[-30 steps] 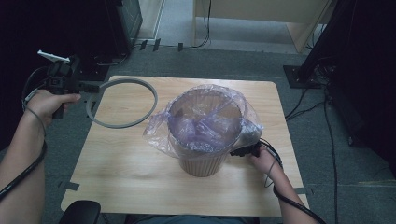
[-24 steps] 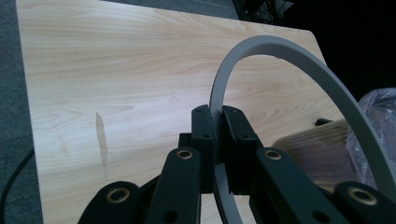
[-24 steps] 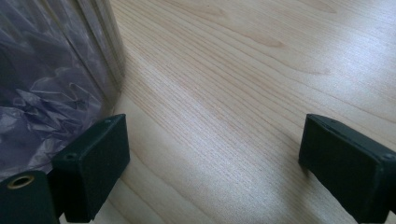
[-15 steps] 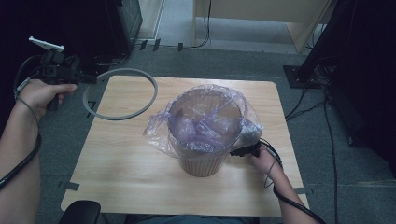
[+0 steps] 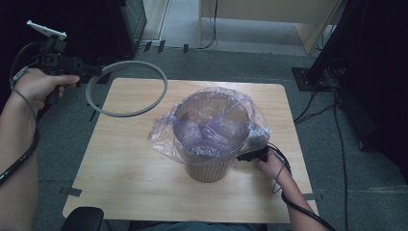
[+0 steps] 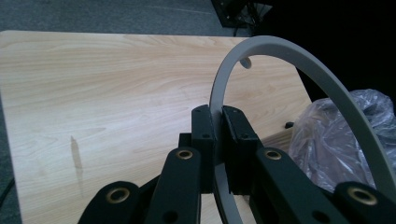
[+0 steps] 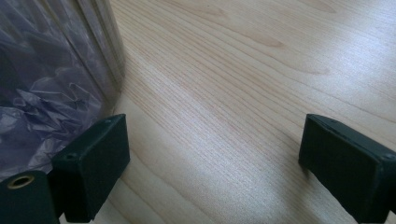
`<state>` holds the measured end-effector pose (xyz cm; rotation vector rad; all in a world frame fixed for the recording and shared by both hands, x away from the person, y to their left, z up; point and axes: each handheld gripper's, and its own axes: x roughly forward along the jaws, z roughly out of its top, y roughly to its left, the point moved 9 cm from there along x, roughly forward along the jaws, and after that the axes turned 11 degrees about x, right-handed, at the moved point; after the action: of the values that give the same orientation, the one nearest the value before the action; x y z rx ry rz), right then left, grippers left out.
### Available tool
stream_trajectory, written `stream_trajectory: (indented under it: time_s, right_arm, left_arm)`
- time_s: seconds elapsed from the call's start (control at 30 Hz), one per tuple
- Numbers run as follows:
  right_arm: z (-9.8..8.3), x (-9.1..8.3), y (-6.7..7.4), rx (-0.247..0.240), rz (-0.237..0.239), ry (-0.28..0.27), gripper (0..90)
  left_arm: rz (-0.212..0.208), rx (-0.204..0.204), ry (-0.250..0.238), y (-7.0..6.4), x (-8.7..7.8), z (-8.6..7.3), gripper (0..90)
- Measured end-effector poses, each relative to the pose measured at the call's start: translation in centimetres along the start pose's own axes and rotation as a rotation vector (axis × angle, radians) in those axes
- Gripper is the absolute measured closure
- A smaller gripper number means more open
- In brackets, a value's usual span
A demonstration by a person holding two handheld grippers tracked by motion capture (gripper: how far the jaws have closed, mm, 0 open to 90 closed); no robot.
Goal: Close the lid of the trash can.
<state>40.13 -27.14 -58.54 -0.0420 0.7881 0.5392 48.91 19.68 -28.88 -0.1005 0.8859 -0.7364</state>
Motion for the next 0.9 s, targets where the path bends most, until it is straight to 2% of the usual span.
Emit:
stream_trajectory:
  time_s: [0.1, 0.43, 0.7, 0.9]
  right_arm:
    - [0.0, 0.0, 0.0, 0.000, 0.000, 0.000, 8.3]
    - [0.0, 0.0, 0.0, 0.000, 0.001, 0.000, 8.2]
    - [0.0, 0.0, 0.0, 0.000, 0.001, 0.000, 8.2]
    - [0.0, 0.0, 0.0, 0.001, 0.000, 0.000, 8.2]
  left_arm:
    - [0.000, 0.014, 0.001, -0.8, 0.3, 0.6, 84.2]
    - [-0.037, 0.066, 0.017, -3.7, 1.7, 2.1, 84.1]
    - [-0.067, 0.088, 0.024, -5.2, 3.2, 2.4, 84.2]
    - [-0.077, 0.096, 0.024, -5.8, 4.2, 2.4, 84.2]
